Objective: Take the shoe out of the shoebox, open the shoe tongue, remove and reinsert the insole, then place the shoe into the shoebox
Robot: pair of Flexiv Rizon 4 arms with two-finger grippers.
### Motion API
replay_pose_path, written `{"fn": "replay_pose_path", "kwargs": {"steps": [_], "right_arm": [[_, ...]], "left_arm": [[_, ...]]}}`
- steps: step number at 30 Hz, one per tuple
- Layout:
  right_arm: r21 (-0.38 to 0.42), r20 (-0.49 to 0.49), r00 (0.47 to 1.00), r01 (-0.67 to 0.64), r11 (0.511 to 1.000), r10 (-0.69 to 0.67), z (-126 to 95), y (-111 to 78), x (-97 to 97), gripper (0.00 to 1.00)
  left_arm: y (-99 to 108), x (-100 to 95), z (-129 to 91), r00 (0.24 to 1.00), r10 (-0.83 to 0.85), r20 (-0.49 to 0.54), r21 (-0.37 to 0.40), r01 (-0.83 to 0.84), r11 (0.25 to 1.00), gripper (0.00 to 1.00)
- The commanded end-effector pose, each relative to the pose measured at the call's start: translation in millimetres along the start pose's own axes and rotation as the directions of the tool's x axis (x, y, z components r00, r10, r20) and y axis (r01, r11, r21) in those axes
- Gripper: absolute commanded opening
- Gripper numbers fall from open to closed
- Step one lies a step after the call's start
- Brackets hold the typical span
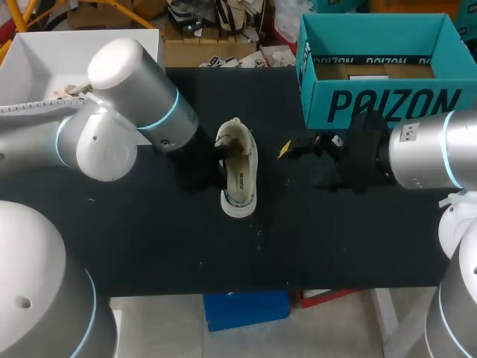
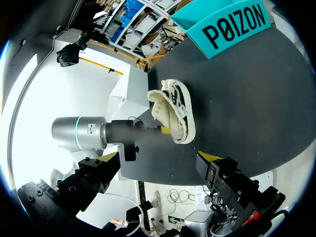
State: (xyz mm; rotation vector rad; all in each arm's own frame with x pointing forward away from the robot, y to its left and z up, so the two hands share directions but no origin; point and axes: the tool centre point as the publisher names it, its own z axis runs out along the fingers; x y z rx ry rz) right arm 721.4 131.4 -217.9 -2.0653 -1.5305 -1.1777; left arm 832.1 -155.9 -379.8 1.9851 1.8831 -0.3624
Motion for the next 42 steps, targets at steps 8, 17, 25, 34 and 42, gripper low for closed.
{"fn": "replay_pose_path", "kwargs": {"steps": [8, 17, 25, 34, 42], "right_arm": [[-0.001, 0.003, 1.000, 0.000, 1.000, 0.000, 0, -0.7, 0.7, 1.00], [-0.001, 0.003, 1.000, 0.000, 1.000, 0.000, 0, -0.7, 0.7, 1.00], [-0.001, 0.003, 1.000, 0.000, 1.000, 0.000, 0, -0.7, 0.7, 1.00], [-0.001, 0.003, 1.000, 0.000, 1.000, 0.000, 0, -0.7, 0.7, 1.00], [-0.001, 0.003, 1.000, 0.000, 1.000, 0.000, 0, -0.7, 0.7, 1.00]], "left_arm": [[4, -10.2, 24, 1.000, 0.008, -0.026, 0.006, -0.008, 1.000, 0.00], [2, -13.4, 39, 0.998, 0.032, -0.059, 0.025, -0.031, 0.999, 0.00], [2, -10.3, 47, 0.996, 0.035, -0.087, 0.029, -0.033, 0.999, 0.00], [3, -14.8, 17, 0.998, 0.044, -0.055, 0.005, -0.043, 0.999, 0.00], [3, -16.6, -26, 1.000, 0.025, -0.002, -0.011, -0.025, 1.000, 0.00]]}}
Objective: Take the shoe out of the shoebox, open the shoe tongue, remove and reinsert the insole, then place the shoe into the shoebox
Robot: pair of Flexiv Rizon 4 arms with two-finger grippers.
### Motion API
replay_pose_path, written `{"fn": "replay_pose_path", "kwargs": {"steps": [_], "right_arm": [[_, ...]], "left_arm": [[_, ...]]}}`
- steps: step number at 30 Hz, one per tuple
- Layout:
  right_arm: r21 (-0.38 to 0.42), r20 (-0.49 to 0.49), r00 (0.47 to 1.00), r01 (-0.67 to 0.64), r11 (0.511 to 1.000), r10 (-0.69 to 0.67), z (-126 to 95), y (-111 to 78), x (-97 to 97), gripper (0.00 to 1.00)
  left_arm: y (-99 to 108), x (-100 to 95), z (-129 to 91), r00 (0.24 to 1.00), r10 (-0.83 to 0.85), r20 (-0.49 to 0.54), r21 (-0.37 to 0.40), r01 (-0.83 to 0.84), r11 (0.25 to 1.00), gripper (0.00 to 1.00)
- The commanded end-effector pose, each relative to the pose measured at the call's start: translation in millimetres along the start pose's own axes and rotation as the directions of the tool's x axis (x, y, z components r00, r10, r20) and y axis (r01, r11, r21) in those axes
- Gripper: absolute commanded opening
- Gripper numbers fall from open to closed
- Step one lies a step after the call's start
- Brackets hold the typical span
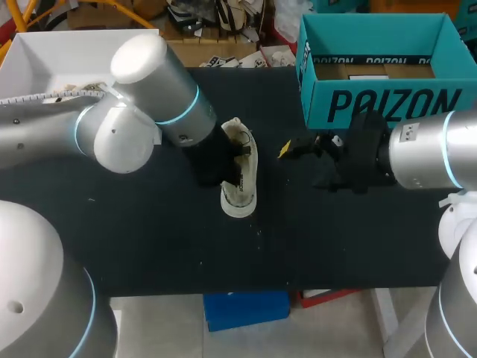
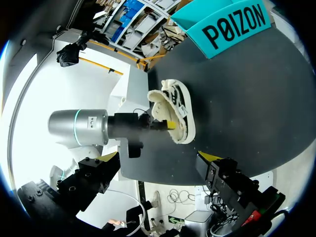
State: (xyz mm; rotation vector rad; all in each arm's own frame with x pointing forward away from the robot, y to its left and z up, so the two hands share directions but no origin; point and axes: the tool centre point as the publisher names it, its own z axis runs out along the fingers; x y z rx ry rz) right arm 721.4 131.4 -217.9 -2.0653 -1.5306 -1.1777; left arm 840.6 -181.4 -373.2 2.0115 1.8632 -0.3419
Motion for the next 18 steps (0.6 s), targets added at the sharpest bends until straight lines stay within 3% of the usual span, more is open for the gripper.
{"fn": "replay_pose_path", "kwargs": {"steps": [1, 8, 18], "right_arm": [[-0.001, 0.003, 1.000, 0.000, 1.000, 0.000, 0, -0.7, 0.7, 1.00], [-0.001, 0.003, 1.000, 0.000, 1.000, 0.000, 0, -0.7, 0.7, 1.00], [-0.001, 0.003, 1.000, 0.000, 1.000, 0.000, 0, -0.7, 0.7, 1.00]], "left_arm": [[-6, 9.5, -37, 1.000, -0.004, 0.014, -0.012, 0.005, 1.000, 0.00], [-1, 18.6, -66, 0.997, -0.060, 0.052, -0.032, 0.062, 0.998, 0.00], [15, 30.5, -90, 0.976, -0.173, 0.133, -0.056, 0.182, 0.982, 0.00]]}}
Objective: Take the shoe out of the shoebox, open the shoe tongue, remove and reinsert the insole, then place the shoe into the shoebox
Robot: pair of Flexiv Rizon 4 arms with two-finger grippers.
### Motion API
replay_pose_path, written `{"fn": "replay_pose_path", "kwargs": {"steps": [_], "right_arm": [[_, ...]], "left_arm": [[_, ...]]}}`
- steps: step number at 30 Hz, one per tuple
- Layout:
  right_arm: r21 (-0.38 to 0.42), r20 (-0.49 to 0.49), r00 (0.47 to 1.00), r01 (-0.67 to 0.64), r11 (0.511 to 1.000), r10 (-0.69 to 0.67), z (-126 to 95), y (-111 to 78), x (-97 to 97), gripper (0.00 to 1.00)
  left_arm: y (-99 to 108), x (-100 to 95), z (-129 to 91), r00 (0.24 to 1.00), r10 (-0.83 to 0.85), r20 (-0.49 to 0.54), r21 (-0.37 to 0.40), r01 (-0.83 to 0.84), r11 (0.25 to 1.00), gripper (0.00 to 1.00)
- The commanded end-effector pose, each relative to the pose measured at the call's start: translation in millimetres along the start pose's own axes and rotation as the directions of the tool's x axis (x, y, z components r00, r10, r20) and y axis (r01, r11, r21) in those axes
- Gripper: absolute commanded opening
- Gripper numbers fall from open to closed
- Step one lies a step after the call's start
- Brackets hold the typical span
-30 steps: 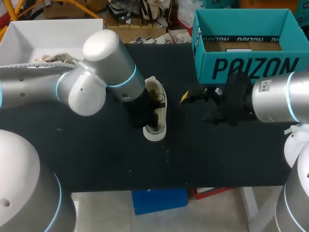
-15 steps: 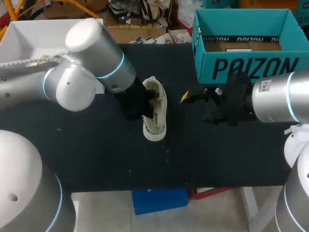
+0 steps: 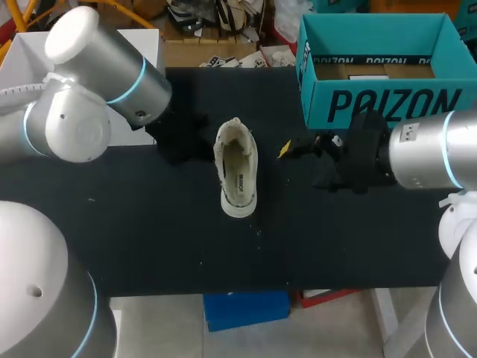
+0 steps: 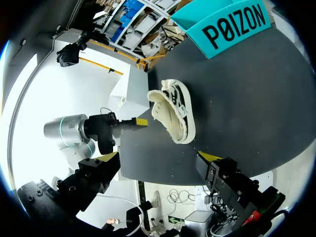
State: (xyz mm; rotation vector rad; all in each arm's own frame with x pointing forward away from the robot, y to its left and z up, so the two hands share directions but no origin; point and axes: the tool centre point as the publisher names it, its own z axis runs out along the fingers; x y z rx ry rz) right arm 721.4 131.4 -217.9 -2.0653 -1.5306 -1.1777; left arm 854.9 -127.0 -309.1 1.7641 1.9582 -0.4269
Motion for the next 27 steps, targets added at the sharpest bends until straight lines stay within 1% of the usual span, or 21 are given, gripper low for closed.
{"fn": "replay_pose_path", "kwargs": {"steps": [1, 6, 7, 9, 10, 11, 12, 13, 16, 19, 22, 27], "right_arm": [[-0.002, 0.003, 1.000, 0.000, 1.000, 0.000, 0, -0.7, 0.7, 1.00], [-0.002, 0.003, 1.000, 0.000, 1.000, 0.000, 0, -0.7, 0.7, 1.00], [-0.002, 0.003, 1.000, 0.000, 1.000, 0.000, 0, -0.7, 0.7, 1.00], [-0.002, 0.003, 1.000, 0.000, 1.000, 0.000, 0, -0.7, 0.7, 1.00], [-0.002, 0.003, 1.000, 0.000, 1.000, 0.000, 0, -0.7, 0.7, 1.00], [-0.002, 0.003, 1.000, 0.000, 1.000, 0.000, 0, -0.7, 0.7, 1.00], [-0.002, 0.003, 1.000, 0.000, 1.000, 0.000, 0, -0.7, 0.7, 1.00], [-0.002, 0.003, 1.000, 0.000, 1.000, 0.000, 0, -0.7, 0.7, 1.00], [-0.002, 0.003, 1.000, 0.000, 1.000, 0.000, 0, -0.7, 0.7, 1.00], [-0.002, 0.003, 1.000, 0.000, 1.000, 0.000, 0, -0.7, 0.7, 1.00], [-0.002, 0.003, 1.000, 0.000, 1.000, 0.000, 0, -0.7, 0.7, 1.00], [-0.002, 0.003, 1.000, 0.000, 1.000, 0.000, 0, -0.7, 0.7, 1.00]], "left_arm": [[-1, 7.0, -12, 0.999, -0.016, 0.029, -0.009, 0.016, 1.000, 0.00], [0, 10.8, -18, 0.998, -0.040, 0.045, -0.012, 0.041, 0.999, 0.00], [1, 12.2, -19, 0.998, -0.048, 0.046, -0.014, 0.048, 0.999, 0.04], [1, 14.3, -21, 0.997, -0.052, 0.049, -0.015, 0.052, 0.999, 0.41], [2, 15.8, -22, 0.996, -0.063, 0.057, -0.023, 0.064, 0.998, 0.39], [4, 16.8, -23, 0.995, -0.071, 0.063, -0.042, 0.074, 0.996, 0.22], [6, 17.4, -24, 0.994, -0.081, 0.067, -0.050, 0.084, 0.995, 0.12], [9, 18.3, -26, 0.993, -0.097, 0.072, -0.054, 0.101, 0.993, 0.00], [20, 19.9, -27, 0.984, -0.147, 0.099, -0.059, 0.153, 0.986, 0.00], [36, 19.0, -27, 0.968, -0.210, 0.134, -0.080, 0.222, 0.972, 0.00], [51, 17.2, -24, 0.955, -0.255, 0.153, -0.090, 0.271, 0.958, 0.00], [71, 10.3, -17, 0.940, -0.295, 0.170, -0.103, 0.315, 0.944, 0.00]]}}
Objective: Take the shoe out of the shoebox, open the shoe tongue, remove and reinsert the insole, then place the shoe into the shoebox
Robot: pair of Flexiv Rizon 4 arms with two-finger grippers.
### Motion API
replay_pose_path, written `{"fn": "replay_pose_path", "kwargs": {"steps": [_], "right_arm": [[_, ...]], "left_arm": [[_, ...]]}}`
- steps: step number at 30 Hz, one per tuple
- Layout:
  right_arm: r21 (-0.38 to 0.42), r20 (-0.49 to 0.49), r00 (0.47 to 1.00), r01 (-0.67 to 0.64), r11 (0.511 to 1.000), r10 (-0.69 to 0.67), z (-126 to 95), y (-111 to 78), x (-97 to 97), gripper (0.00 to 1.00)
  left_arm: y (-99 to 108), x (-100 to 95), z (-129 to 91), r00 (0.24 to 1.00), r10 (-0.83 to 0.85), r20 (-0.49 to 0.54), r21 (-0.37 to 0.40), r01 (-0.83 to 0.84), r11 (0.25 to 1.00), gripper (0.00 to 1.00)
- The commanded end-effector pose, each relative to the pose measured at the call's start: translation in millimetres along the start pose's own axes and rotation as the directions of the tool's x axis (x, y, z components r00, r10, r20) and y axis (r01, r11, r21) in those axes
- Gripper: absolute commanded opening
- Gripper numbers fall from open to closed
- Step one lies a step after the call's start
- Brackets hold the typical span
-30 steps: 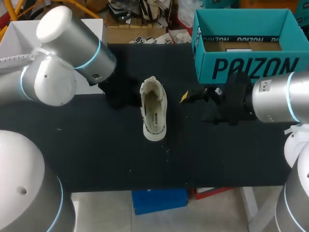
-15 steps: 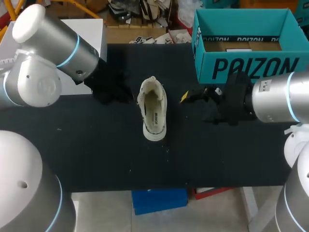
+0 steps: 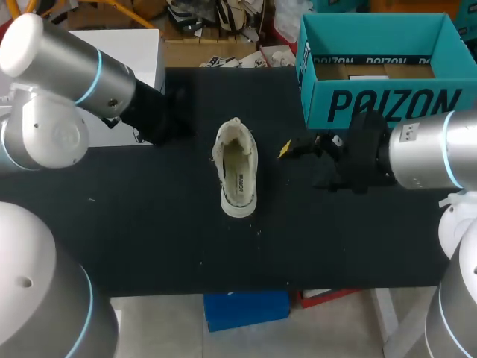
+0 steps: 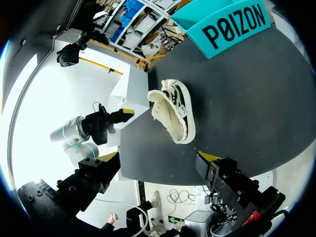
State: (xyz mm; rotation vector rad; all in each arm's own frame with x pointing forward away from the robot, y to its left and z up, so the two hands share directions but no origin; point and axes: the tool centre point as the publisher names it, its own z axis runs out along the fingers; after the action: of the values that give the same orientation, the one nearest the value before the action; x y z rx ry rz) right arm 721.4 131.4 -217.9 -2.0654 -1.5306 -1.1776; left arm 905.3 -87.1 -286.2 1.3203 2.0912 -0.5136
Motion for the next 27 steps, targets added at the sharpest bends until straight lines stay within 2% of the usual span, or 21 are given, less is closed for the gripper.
{"fn": "replay_pose_path", "kwargs": {"steps": [1, 9, 16, 22, 27], "right_arm": [[-0.002, 0.003, 1.000, 0.000, 1.000, 0.000, 0, -0.7, 0.7, 1.00], [-0.002, 0.003, 1.000, 0.000, 1.000, 0.000, 0, -0.7, 0.7, 1.00], [-0.002, 0.003, 1.000, 0.000, 1.000, 0.000, 0, -0.7, 0.7, 1.00], [-0.002, 0.003, 1.000, 0.000, 1.000, 0.000, 0, -0.7, 0.7, 1.00], [-0.002, 0.003, 1.000, 0.000, 1.000, 0.000, 0, -0.7, 0.7, 1.00]], "left_arm": [[13, -10.8, 21, 1.000, -0.015, -0.004, -0.005, 0.015, 1.000, 0.00], [40, -29.0, 47, 0.998, -0.059, -0.001, -0.014, 0.059, 0.998, 0.00], [55, -42.4, 77, 0.998, -0.065, -0.011, 0.000, 0.065, 0.998, 0.00], [49, -48.9, 103, 0.998, -0.049, -0.030, 0.037, 0.050, 0.998, 0.00], [25, -50.4, 102, 1.000, -0.015, -0.018, 0.085, 0.016, 0.996, 0.00]]}}
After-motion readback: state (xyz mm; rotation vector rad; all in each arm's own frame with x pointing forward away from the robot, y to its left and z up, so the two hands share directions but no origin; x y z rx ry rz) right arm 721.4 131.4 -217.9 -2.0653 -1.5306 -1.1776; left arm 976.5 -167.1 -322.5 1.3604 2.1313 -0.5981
